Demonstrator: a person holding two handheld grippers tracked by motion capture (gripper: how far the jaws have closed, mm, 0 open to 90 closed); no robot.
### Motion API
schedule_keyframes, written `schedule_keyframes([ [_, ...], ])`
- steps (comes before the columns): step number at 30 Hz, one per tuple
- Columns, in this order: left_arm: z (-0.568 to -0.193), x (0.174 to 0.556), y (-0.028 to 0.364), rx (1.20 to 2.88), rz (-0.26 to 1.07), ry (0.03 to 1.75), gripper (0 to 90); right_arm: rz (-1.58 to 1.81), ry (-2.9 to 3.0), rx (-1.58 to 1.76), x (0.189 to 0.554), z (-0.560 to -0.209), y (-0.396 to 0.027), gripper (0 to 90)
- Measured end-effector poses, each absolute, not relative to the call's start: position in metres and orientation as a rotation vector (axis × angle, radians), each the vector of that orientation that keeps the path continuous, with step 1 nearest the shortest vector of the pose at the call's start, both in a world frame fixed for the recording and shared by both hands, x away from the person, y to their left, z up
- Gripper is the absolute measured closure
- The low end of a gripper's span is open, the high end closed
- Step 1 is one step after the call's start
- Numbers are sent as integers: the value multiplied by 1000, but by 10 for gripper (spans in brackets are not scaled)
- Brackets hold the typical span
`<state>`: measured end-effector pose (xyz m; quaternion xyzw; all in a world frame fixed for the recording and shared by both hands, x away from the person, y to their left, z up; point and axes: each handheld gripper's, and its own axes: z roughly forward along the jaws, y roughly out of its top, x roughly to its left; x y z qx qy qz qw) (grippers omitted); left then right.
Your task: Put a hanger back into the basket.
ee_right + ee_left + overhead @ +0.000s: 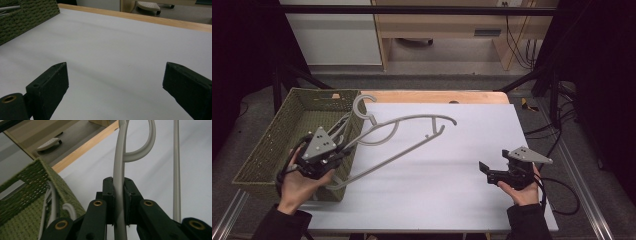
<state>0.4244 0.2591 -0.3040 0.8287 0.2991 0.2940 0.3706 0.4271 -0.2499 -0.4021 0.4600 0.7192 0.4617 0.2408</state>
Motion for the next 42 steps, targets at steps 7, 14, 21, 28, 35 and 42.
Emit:
schedule_keyframes([
  [7, -287, 436, 287, 2105, 839, 821, 815, 1256, 1957, 1269, 427, -403, -252, 63],
  [14, -275, 445, 321, 2029, 915, 894, 815, 1251, 1955, 1272, 427, -404, -253, 61],
  [21, -277, 456, 359, 2000, 990, 981, 816, 1252, 1955, 1278, 428, -404, -253, 60],
  [28, -289, 462, 386, 2021, 1028, 1039, 815, 1238, 1962, 1276, 429, -406, -253, 61],
  [35, -303, 464, 410, 2017, 1049, 1095, 816, 1242, 1958, 1288, 430, -407, -254, 61],
  [42, -314, 462, 433, 2022, 1063, 1143, 816, 1234, 1962, 1289, 430, -408, -254, 61],
])
